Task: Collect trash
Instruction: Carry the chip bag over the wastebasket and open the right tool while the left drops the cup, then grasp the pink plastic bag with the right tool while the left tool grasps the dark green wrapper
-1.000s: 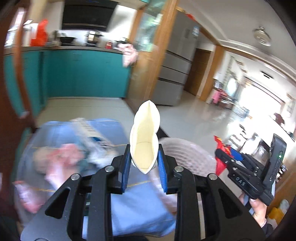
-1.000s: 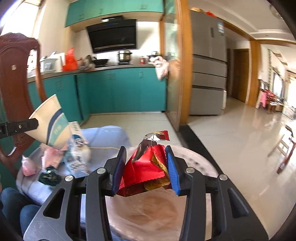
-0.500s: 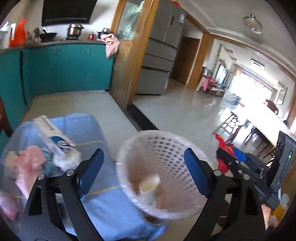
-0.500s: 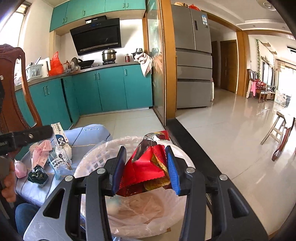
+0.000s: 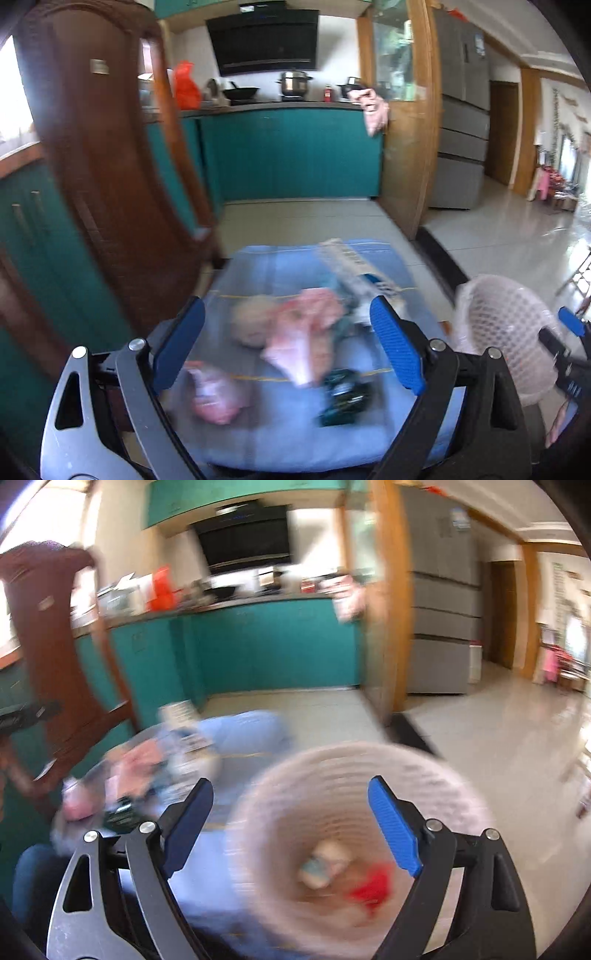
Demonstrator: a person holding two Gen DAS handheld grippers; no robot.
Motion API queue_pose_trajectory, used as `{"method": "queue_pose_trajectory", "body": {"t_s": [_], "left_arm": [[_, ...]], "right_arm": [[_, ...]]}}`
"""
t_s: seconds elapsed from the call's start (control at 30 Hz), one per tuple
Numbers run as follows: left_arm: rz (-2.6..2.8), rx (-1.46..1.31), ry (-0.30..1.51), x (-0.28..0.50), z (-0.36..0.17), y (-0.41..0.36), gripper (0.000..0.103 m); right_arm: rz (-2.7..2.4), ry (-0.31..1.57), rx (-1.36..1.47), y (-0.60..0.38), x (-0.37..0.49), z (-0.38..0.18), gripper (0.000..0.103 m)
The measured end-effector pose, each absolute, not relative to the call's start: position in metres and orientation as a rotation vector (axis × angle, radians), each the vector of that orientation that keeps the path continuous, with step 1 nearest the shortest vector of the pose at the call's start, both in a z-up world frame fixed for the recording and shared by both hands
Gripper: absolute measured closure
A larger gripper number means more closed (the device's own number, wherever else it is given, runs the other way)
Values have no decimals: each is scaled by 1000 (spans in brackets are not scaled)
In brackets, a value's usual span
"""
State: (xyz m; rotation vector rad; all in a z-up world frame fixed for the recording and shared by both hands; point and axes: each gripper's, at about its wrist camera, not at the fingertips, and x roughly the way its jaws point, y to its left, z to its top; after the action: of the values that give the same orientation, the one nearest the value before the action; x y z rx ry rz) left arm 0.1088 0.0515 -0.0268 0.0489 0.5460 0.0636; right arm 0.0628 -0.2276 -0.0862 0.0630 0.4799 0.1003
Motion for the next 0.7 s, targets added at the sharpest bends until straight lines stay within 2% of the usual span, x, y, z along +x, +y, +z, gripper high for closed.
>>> {"method": "queue_pose_trajectory", "body": {"t_s": [0.27, 0.4, 0.5, 0.63, 0.67, 0.7], "left_arm": [[65, 26, 618, 68, -28, 103, 24], [86, 54, 616, 35, -27, 120, 25], [98, 74, 603, 11, -23, 130, 25], [114, 81, 596, -7, -19, 142, 25], [116, 79, 596, -10, -20, 145, 25], [116, 74, 599, -12, -21, 147, 25]], "right_arm": [[449, 582, 23, -99, 99, -115, 19], [643, 631, -2, -42, 122, -116, 19], [731, 690, -36, -2, 143, -121, 26], [839, 775, -96, 53, 169, -133, 28], [839, 797, -123, 67, 175, -139, 31], [830, 812, -149, 74, 177, -143, 38]]}}
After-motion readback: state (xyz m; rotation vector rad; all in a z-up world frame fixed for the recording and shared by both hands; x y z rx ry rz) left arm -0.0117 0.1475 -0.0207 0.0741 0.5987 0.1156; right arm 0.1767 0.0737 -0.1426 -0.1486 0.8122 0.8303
